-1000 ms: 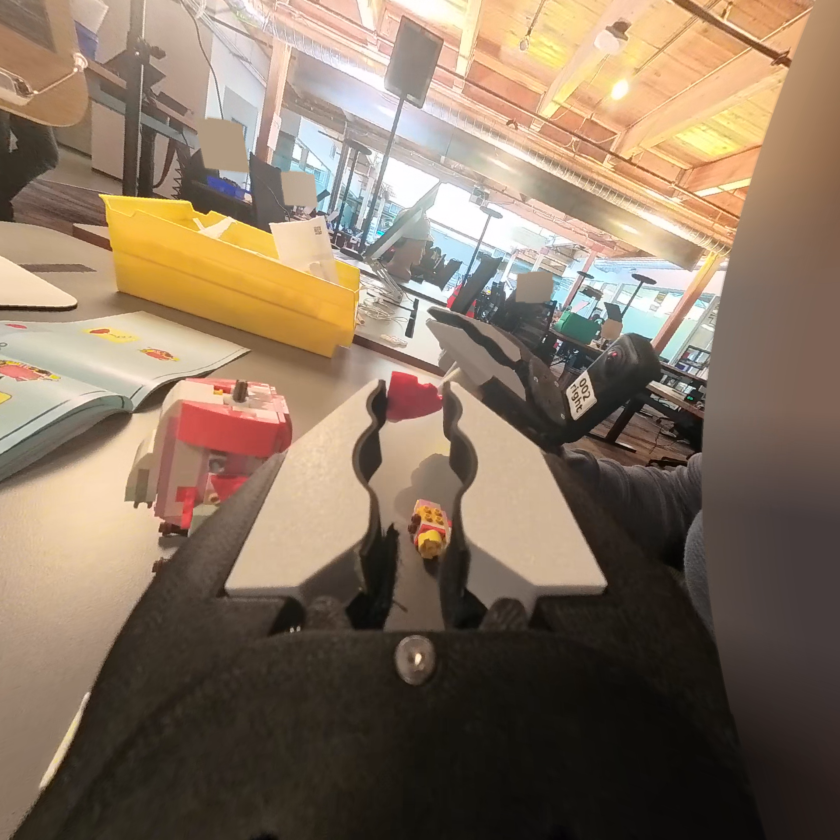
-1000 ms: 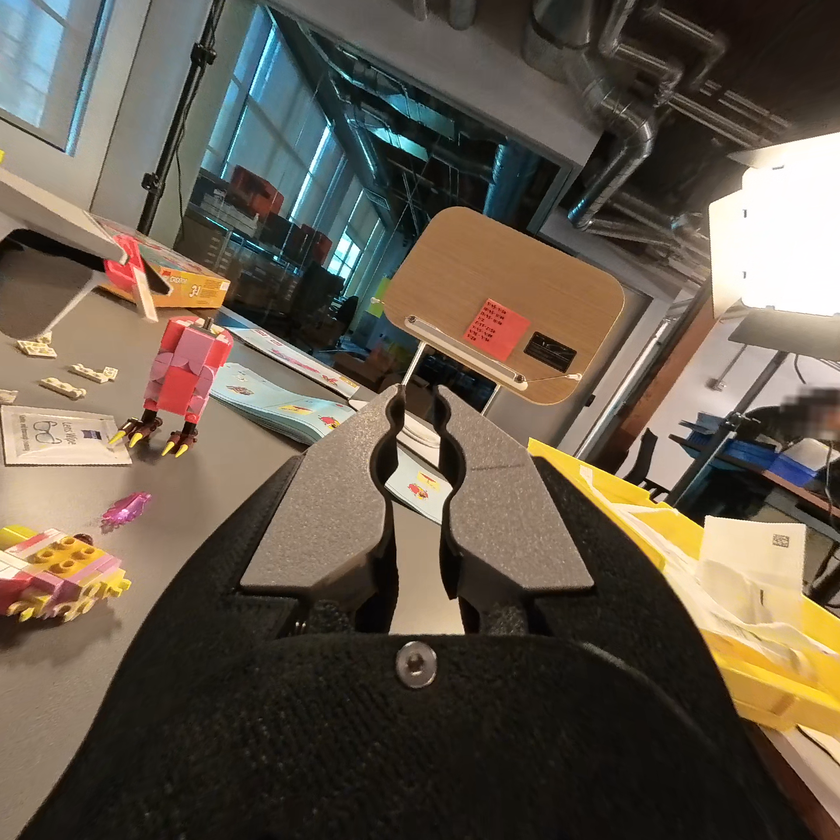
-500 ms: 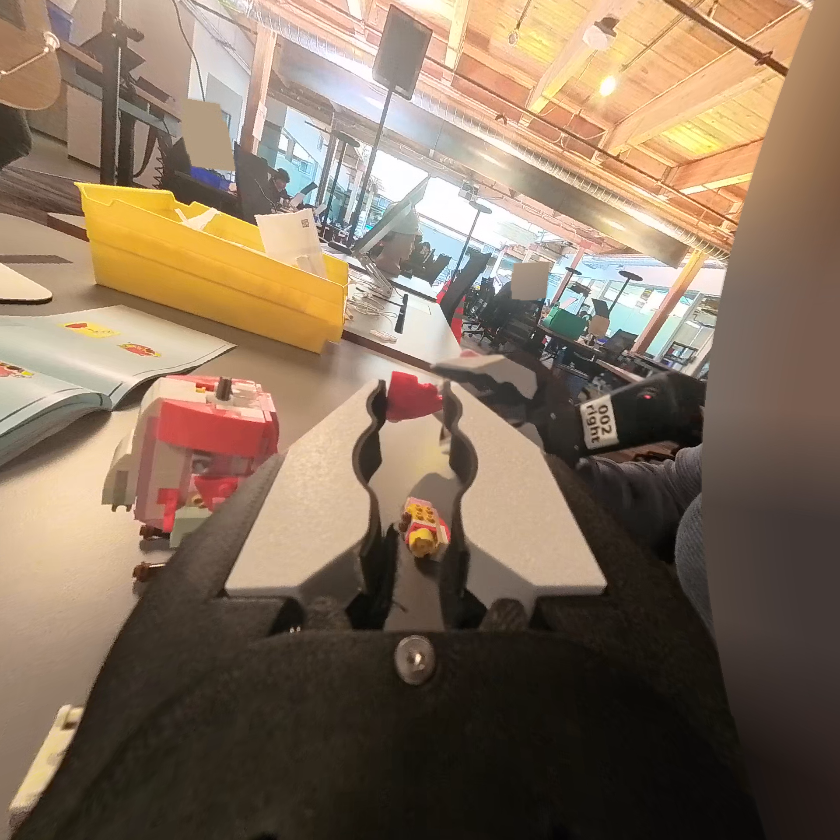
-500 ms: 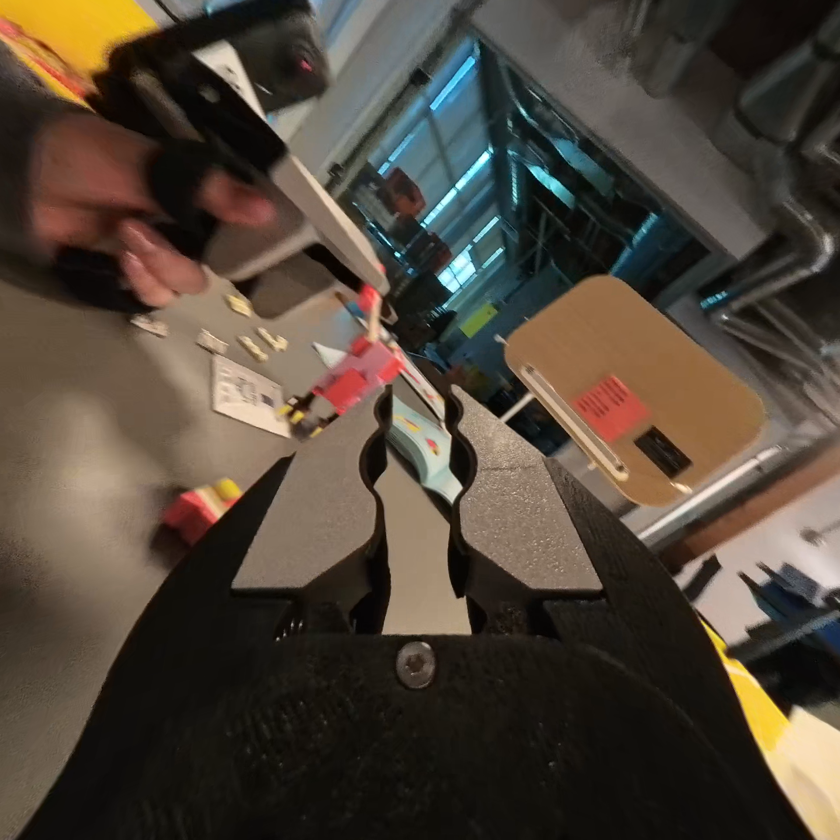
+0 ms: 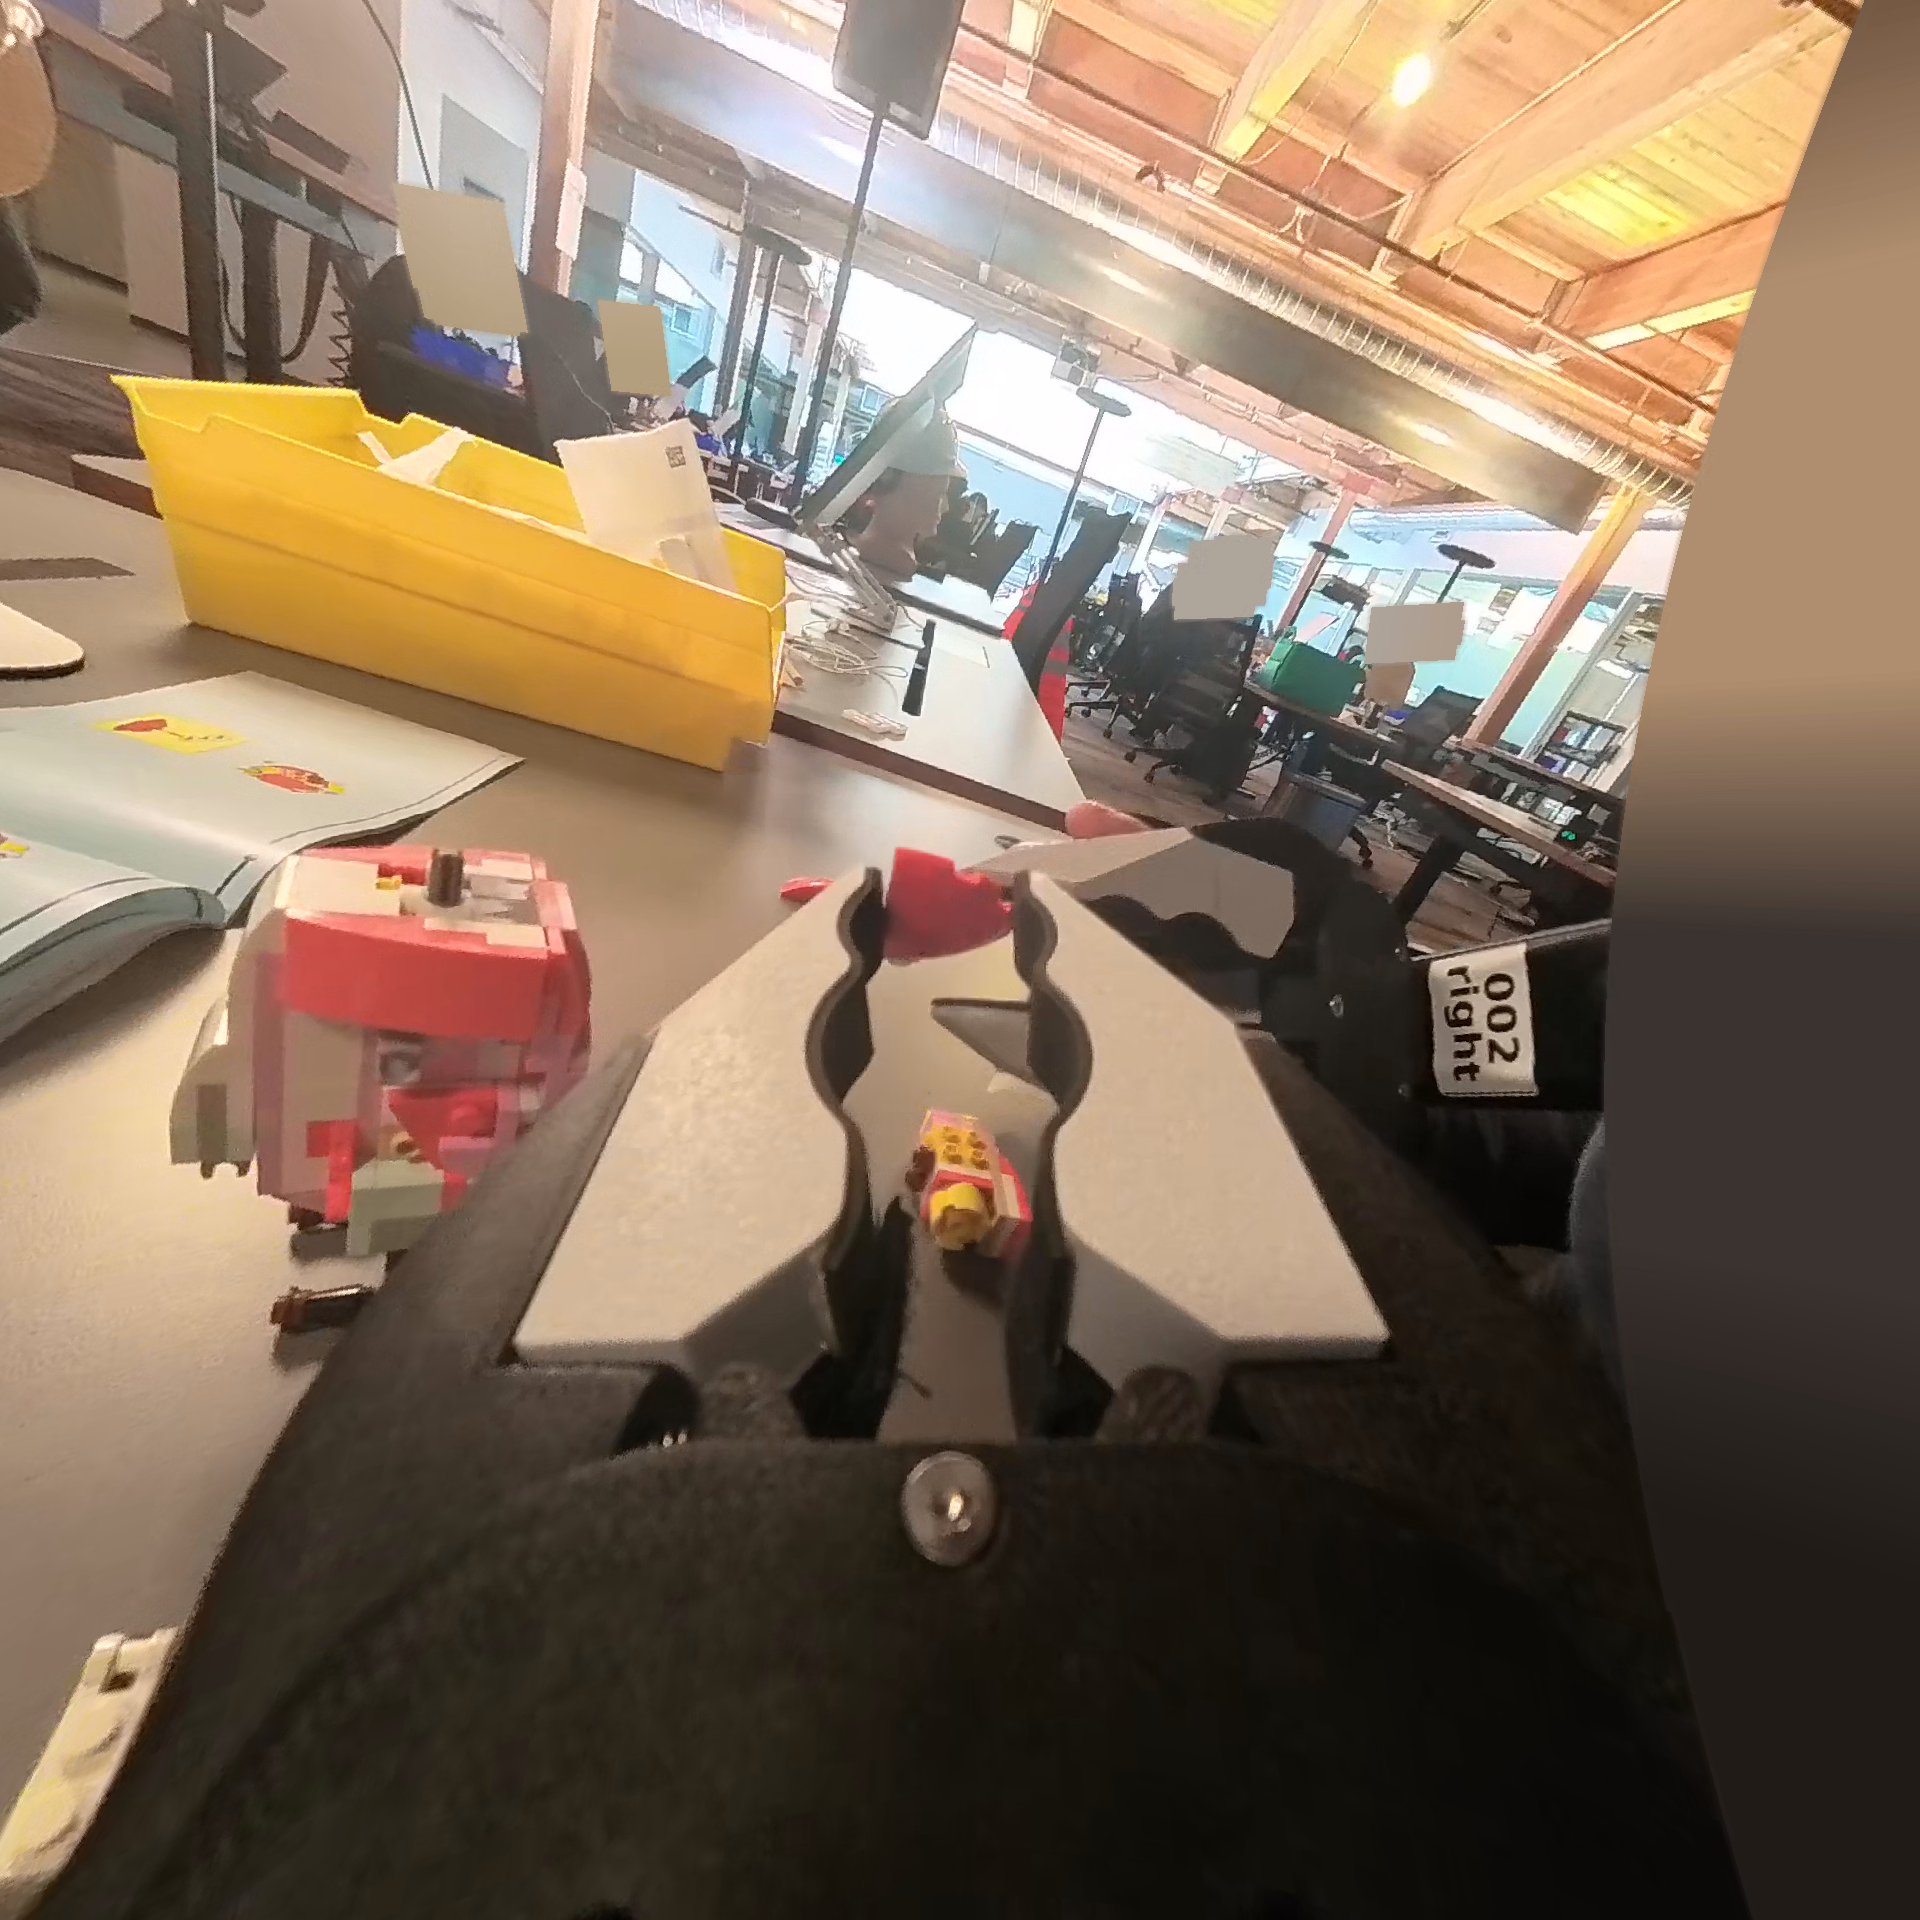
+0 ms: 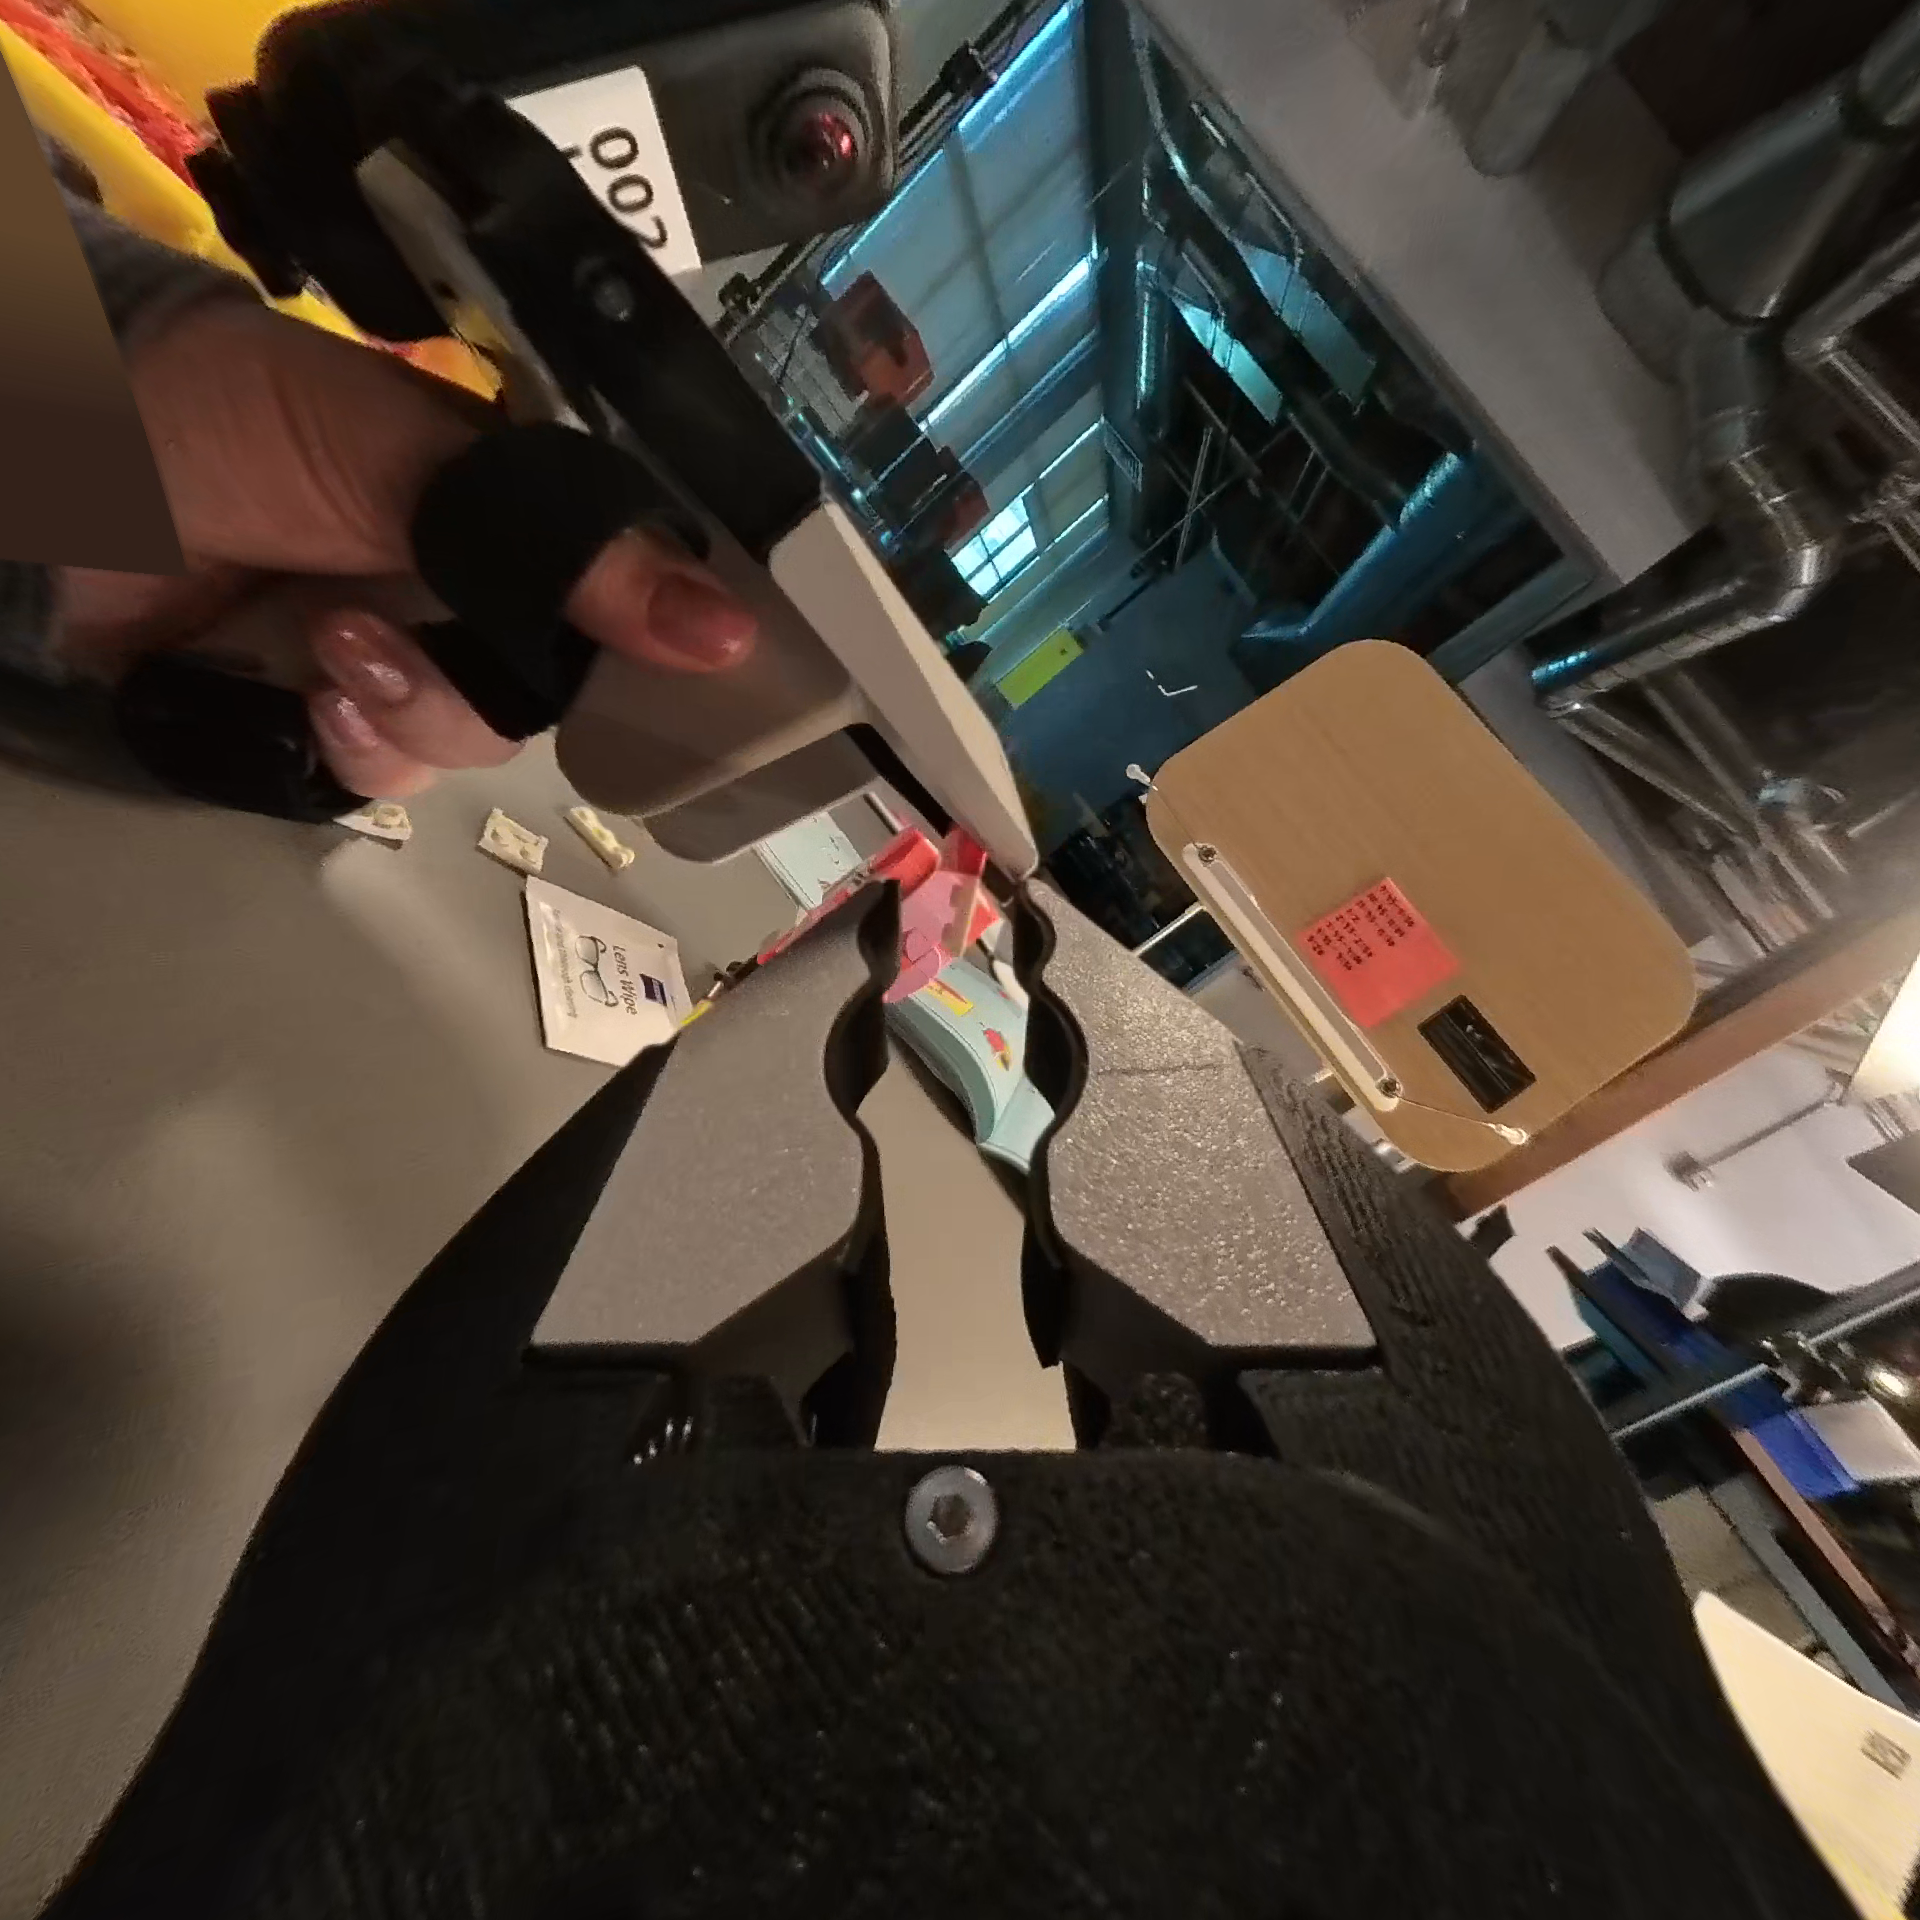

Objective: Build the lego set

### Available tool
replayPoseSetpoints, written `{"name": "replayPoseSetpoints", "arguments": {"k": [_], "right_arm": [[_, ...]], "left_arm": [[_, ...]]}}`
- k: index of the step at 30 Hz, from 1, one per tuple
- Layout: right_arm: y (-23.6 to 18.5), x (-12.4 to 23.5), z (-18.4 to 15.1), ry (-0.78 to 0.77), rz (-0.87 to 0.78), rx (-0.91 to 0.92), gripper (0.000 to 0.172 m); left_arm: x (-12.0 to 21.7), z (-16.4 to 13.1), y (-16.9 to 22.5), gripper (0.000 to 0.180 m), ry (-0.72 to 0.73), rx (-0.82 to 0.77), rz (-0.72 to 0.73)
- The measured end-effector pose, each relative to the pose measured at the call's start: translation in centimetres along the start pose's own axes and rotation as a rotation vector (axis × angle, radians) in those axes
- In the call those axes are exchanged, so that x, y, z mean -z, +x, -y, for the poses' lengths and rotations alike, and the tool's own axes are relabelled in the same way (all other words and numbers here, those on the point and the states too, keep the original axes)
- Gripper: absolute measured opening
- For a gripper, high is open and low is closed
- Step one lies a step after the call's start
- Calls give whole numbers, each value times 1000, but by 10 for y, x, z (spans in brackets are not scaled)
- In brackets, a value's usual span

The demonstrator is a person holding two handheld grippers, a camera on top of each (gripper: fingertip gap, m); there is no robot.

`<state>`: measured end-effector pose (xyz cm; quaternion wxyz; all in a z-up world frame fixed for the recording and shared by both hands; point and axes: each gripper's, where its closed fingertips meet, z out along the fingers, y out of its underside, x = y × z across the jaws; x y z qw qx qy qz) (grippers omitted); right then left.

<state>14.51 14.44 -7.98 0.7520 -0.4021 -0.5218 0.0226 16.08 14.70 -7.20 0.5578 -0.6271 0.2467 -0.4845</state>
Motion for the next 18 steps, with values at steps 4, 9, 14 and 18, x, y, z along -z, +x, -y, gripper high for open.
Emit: {"name": "replayPoseSetpoints", "arguments": {"k": [4, 9, 14, 18], "right_arm": [[1, -1, -2, -4, -4, -2, 20], [3, -1, -3, -8, -19, 10, 16], [1, -2, -4, -9, -10, 27, 19], [2, -3, -5, -18, -25, 41, 6]], "left_arm": [[-1, -3, -2, 23, -13, 11, 11], [-2, -4, -3, 23, -15, 48, -4], [-2, -4, -3, 23, -4, 121, -32], [-2, -1, 6, 22, 18, 191, -124]]}}
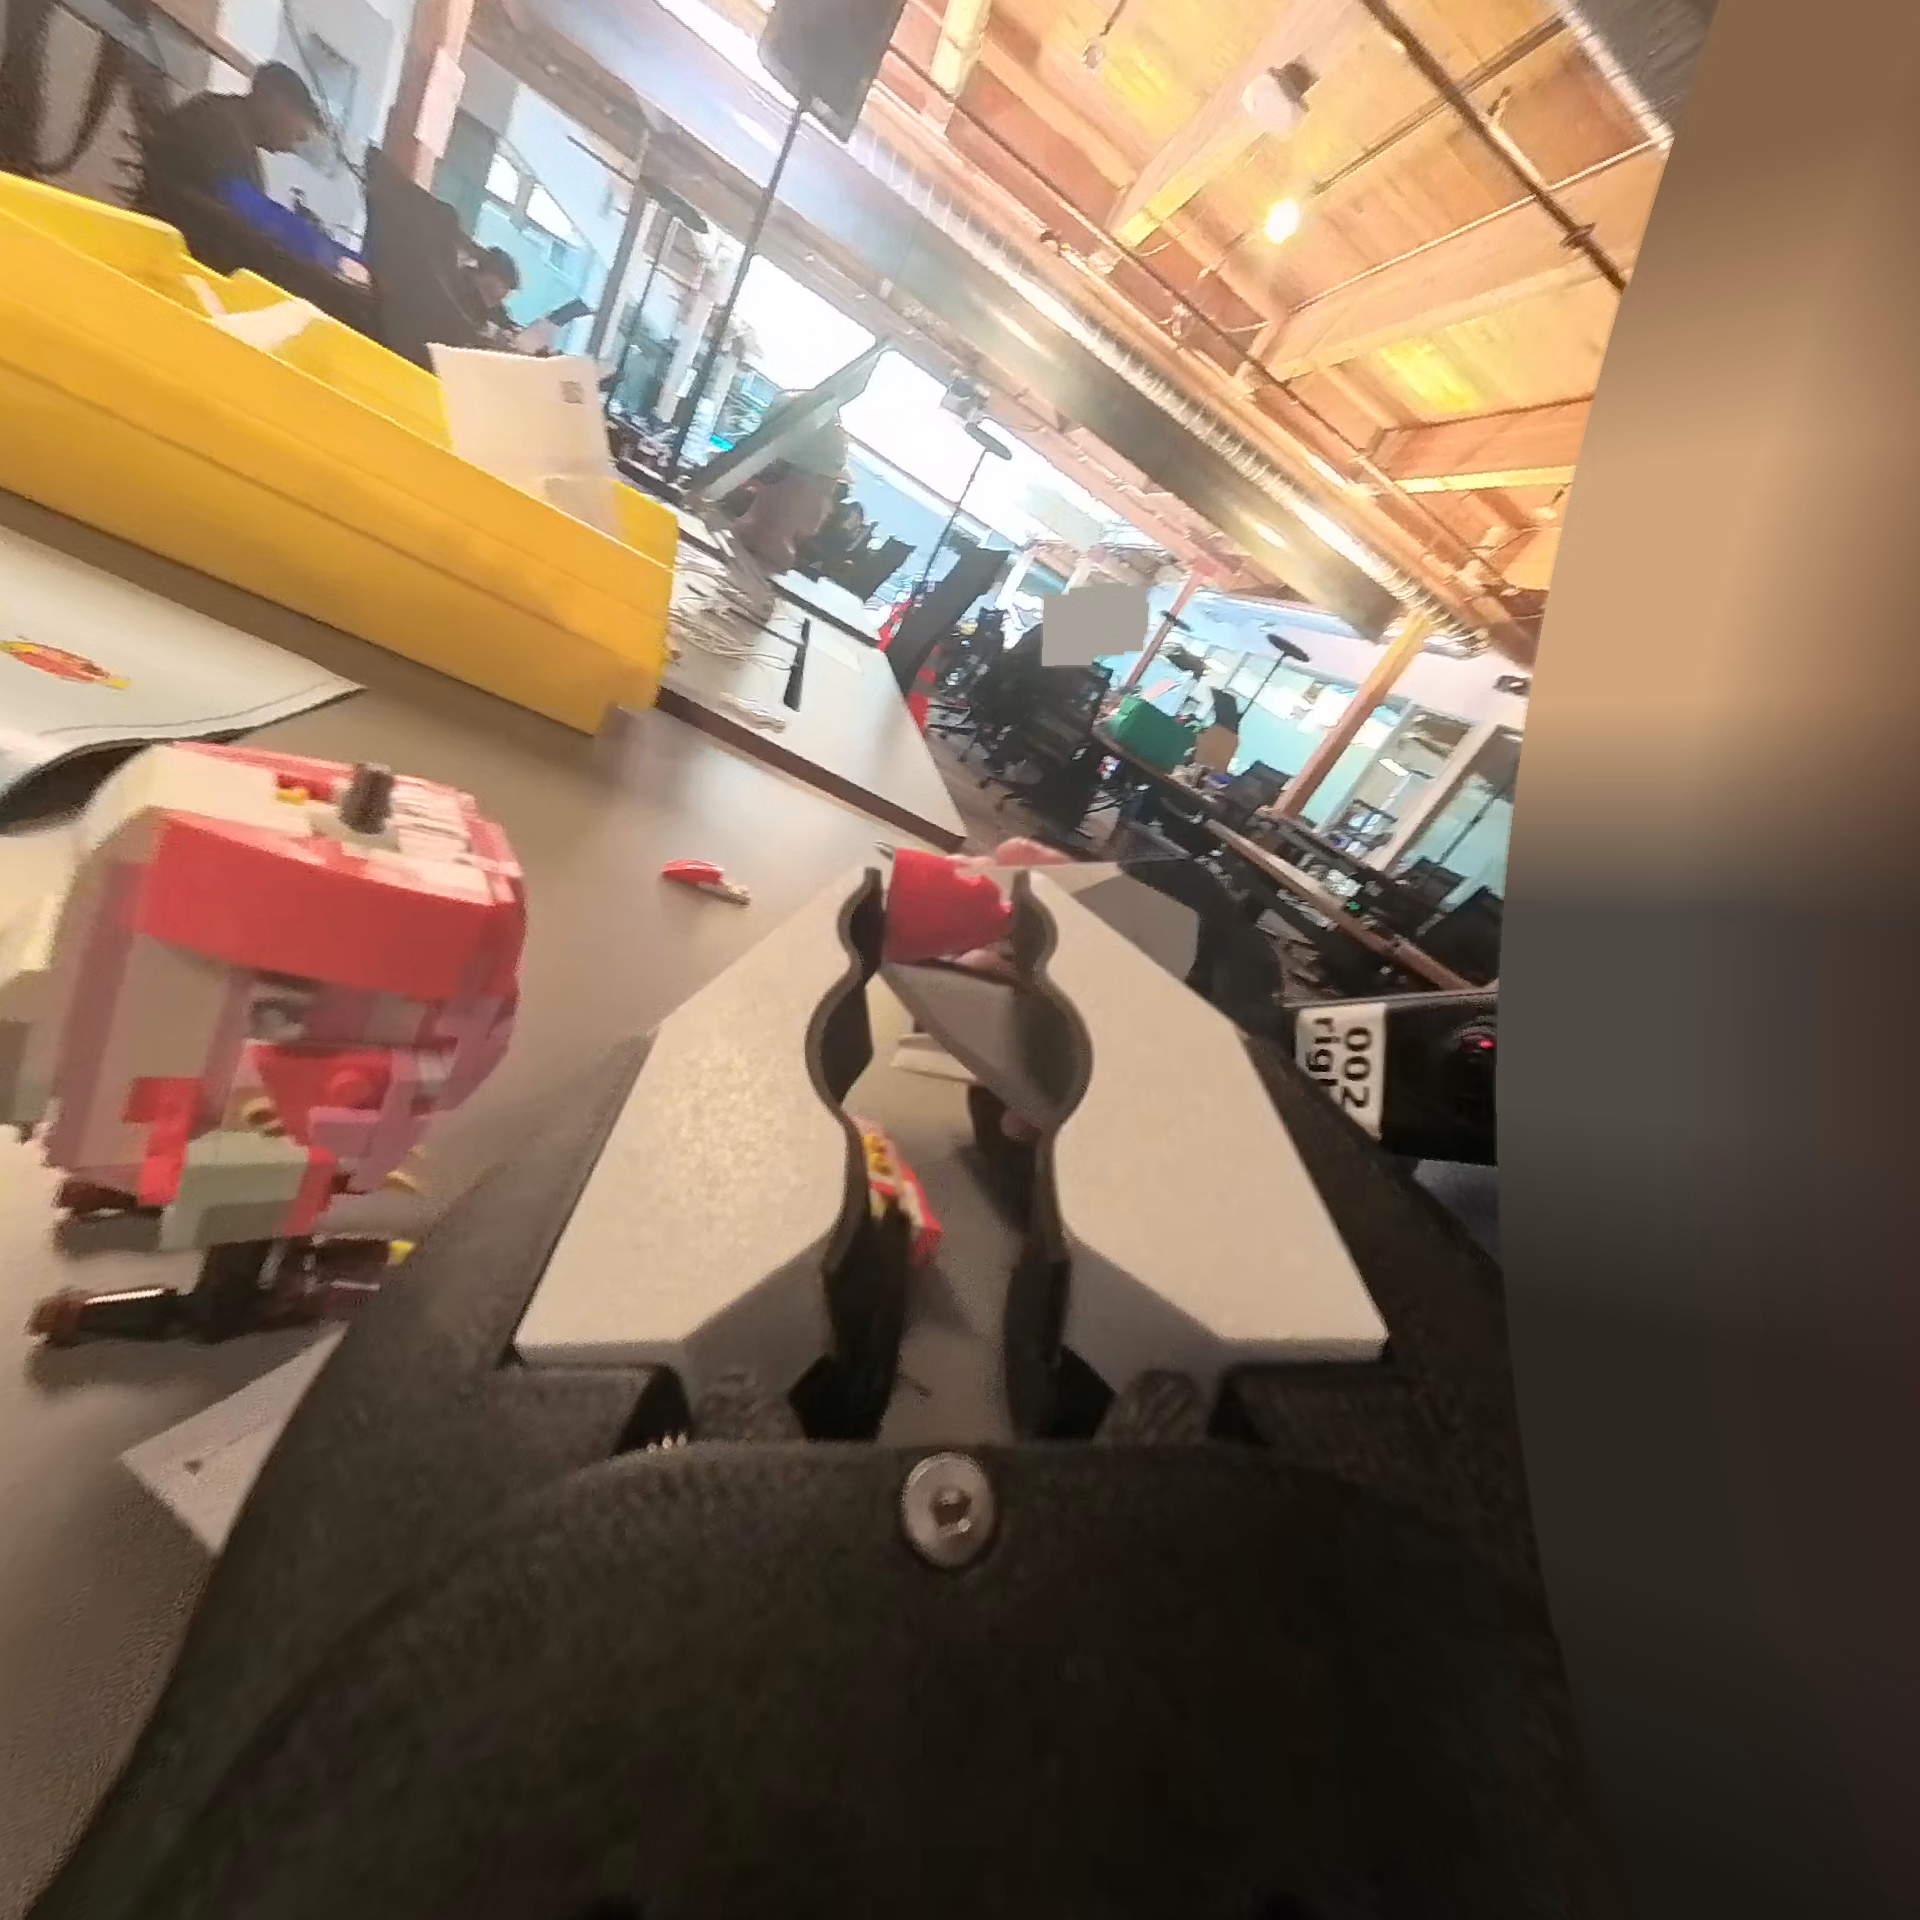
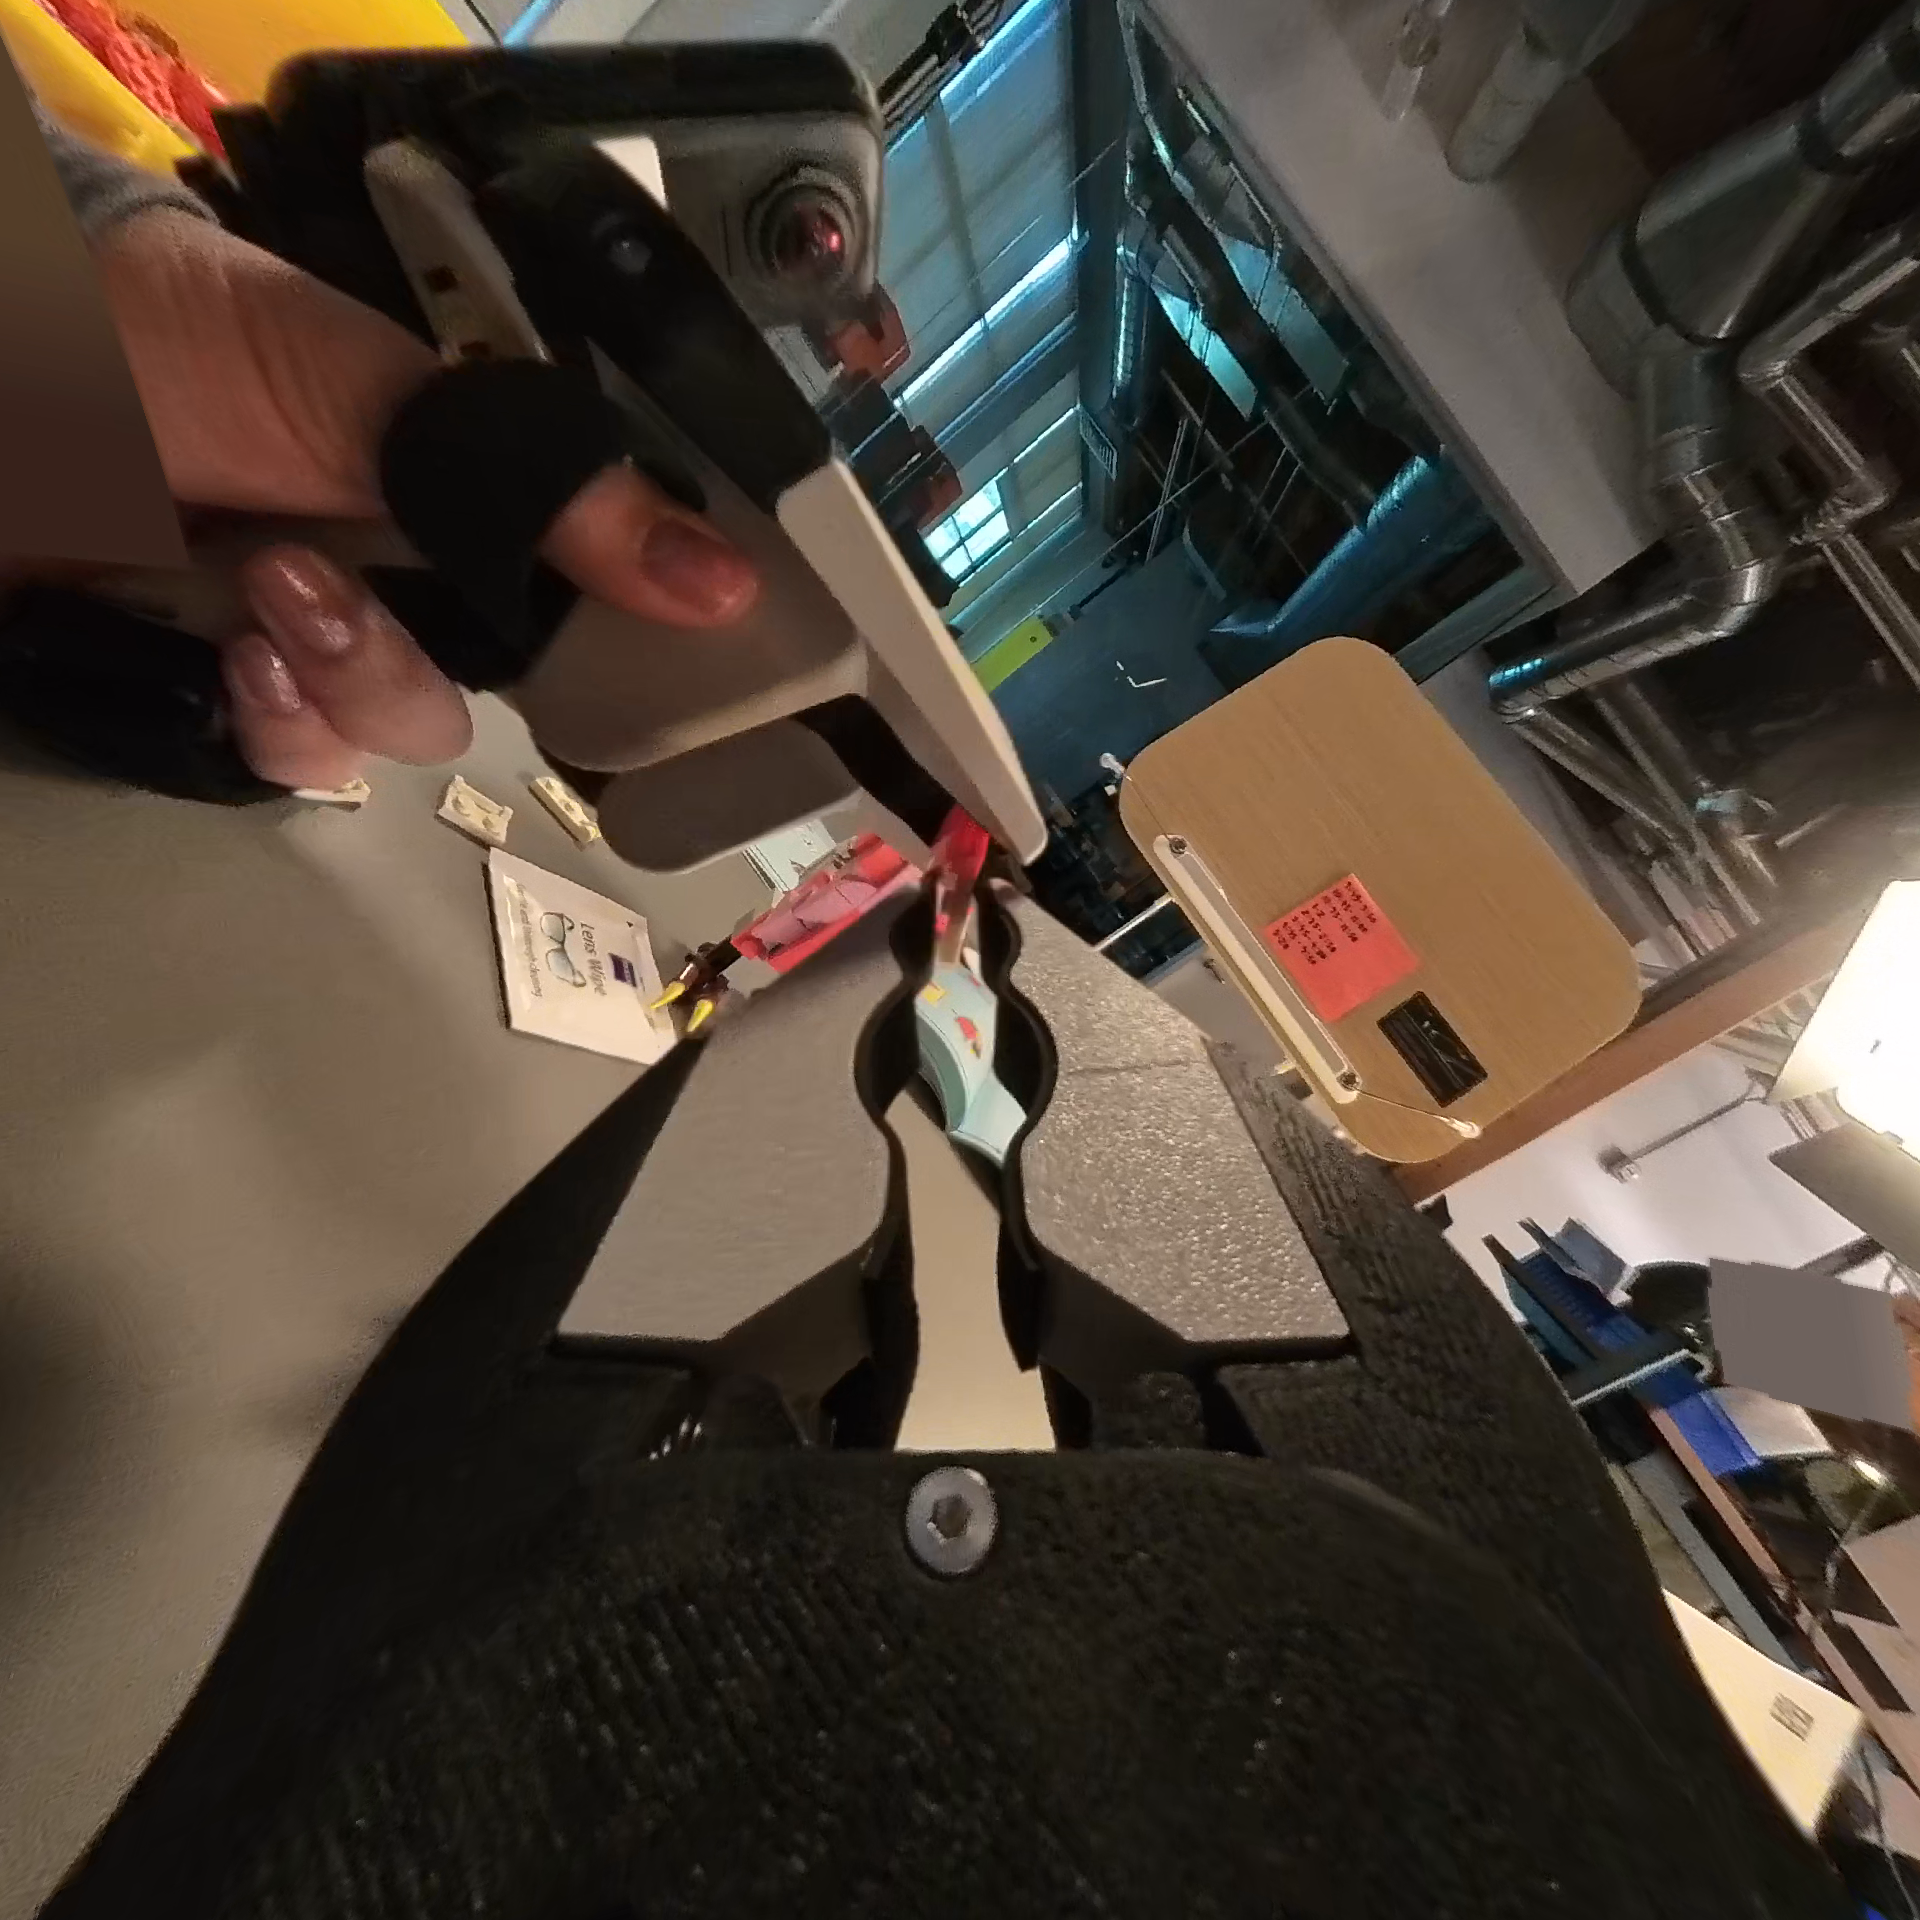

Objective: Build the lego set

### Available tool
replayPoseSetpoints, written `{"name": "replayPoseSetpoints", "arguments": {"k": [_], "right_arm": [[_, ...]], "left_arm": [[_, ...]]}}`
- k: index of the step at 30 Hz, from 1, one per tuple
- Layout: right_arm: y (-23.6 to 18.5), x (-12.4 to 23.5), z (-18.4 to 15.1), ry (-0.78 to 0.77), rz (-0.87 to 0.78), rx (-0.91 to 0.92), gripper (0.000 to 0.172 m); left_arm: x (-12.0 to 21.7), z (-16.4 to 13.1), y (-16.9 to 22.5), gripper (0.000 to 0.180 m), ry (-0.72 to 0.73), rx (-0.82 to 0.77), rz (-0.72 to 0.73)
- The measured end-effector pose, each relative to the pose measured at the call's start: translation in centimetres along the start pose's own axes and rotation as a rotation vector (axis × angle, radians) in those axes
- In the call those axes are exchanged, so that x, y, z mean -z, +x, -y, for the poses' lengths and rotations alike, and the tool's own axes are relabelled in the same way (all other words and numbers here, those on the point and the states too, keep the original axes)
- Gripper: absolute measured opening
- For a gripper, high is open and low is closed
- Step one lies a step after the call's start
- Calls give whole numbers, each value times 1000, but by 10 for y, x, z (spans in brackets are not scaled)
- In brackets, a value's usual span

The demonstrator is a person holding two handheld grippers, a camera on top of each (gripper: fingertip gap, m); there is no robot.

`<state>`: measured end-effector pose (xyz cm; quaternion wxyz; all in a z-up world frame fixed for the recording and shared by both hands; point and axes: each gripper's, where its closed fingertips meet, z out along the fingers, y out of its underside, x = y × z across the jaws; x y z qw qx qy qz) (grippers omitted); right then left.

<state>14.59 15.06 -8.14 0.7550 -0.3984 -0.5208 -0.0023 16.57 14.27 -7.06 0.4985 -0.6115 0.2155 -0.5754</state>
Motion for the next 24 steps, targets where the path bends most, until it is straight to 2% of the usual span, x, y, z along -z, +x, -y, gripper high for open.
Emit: {"name": "replayPoseSetpoints", "arguments": {"k": [3, 6, 7, 11, 15, 20, 24], "right_arm": [[3, 3, 2, 11, -15, -4, 3], [22, 12, -4, 4, -53, -124, 3], [32, 16, -11, -13, -67, -194, 3], [64, 40, -40, -72, -105, -489, 3], [71, 57, -54, -108, -73, -704, 3], [65, 63, -56, -108, 16, -939, 3], [63, 65, -61, -105, 52, -1071, 3]], "left_arm": [[-2, -1, 6, 25, -2, 0, -37], [-4, -1, 11, 63, -6, -43, -30], [-5, -5, 11, 65, -42, -78, -14], [-14, -50, -3, 60, -371, -277, 141], [-17, -90, -17, 58, -639, -401, 256], [-12, -114, -27, 48, -807, -496, 335], [-13, -117, -26, 40, -822, -524, 339]]}}
